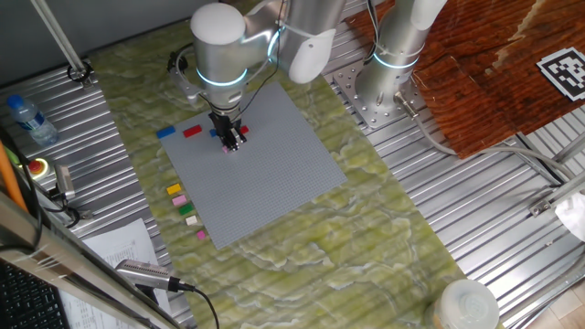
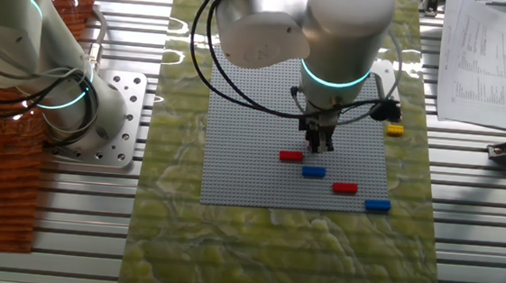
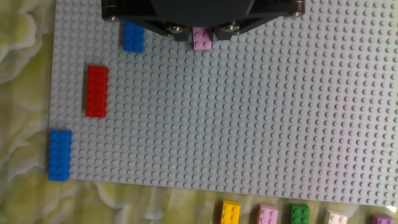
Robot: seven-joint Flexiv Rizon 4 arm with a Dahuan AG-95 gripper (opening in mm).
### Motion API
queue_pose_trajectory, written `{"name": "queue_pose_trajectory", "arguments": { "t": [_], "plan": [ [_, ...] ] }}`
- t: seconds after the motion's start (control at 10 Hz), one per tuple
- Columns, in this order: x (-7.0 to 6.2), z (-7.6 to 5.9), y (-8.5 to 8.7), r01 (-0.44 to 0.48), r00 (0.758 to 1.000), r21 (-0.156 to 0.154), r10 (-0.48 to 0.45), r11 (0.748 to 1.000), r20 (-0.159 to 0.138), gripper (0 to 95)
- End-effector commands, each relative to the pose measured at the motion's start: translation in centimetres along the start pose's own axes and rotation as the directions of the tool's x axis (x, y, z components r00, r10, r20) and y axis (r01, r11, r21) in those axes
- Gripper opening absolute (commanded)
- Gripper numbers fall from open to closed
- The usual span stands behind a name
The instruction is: Stack small Lego blocks randomly, one at a time
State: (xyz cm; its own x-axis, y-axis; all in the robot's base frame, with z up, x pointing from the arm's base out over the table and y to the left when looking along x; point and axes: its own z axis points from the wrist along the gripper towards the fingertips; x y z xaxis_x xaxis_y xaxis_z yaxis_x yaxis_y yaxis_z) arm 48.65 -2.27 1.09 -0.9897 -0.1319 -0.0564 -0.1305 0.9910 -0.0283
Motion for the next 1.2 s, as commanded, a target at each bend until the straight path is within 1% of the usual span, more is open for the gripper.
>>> {"name": "queue_pose_trajectory", "arguments": {
  "t": [0.1,0.4,0.6,0.7,0.9,1.1,1.2],
  "plan": [
    [-0.13,0.19,0.07,-0.005,1.000,-0.031,0.005,0.999,0.008,0.0],
    [-0.16,0.14,0.08,-0.004,1.000,-0.019,0.004,1.000,0.001,0.0],
    [-0.14,0.12,0.09,-0.006,1.000,-0.019,0.006,1.000,0.001,0.0],
    [-0.14,0.11,0.09,-0.008,1.000,-0.027,0.008,1.000,0.002,0.0],
    [-0.14,0.11,0.09,-0.010,1.000,-0.020,0.010,1.000,0.000,0.0],
    [-0.11,0.12,0.09,-0.011,1.000,-0.017,0.010,1.000,-0.011,0.0],
    [-0.02,0.14,0.10,-0.010,1.000,-0.021,0.010,1.000,-0.014,0.0]
  ]
}}
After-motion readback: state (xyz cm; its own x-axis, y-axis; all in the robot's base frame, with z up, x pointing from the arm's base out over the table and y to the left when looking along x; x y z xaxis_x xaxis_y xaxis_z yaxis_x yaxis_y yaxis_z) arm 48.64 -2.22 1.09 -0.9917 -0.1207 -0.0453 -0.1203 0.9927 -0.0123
